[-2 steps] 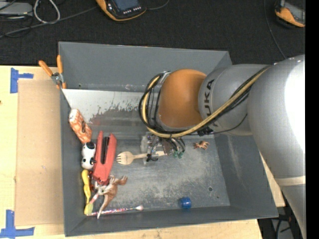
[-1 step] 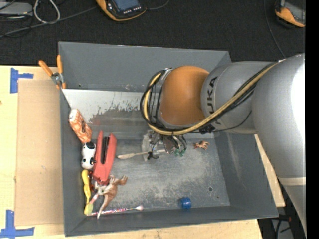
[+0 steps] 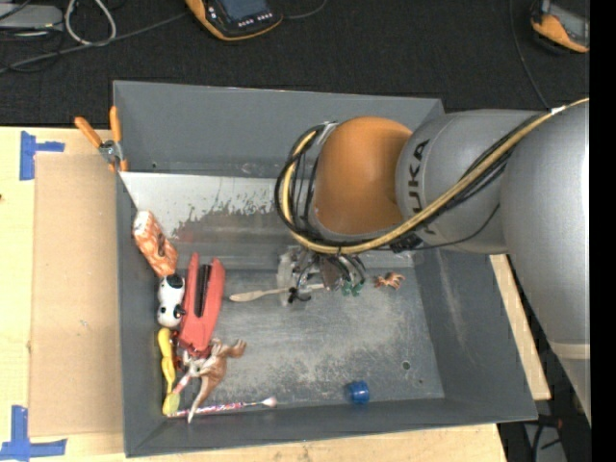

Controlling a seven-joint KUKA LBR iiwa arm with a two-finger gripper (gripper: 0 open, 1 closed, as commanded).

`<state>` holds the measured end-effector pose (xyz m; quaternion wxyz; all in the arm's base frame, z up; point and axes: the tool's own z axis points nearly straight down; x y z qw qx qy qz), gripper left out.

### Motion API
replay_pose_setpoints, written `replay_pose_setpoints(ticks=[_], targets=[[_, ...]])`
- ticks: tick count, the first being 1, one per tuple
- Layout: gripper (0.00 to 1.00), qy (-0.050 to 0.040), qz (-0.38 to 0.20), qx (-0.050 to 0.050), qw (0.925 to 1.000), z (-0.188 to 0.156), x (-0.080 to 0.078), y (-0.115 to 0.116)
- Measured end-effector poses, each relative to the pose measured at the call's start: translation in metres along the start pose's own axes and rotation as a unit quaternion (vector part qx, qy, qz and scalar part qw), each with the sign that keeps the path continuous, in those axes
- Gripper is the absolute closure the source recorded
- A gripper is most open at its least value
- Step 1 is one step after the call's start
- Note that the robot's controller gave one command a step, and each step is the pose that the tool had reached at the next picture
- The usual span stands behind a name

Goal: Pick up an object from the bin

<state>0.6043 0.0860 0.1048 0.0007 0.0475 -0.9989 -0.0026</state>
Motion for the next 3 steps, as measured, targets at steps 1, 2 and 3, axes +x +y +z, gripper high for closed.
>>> replay_pose_setpoints(ticks=[1, 2, 3], targets=[[1.0, -0.0011, 0.0, 0.0, 1.0, -0.023, -0.001, 0.0], [1.0, -0.0013, 0.0, 0.0, 1.0, -0.036, -0.001, 0.0], [1.0, 0.0003, 0.001, 0.0, 1.0, -0.059, 0.0, 0.0]])
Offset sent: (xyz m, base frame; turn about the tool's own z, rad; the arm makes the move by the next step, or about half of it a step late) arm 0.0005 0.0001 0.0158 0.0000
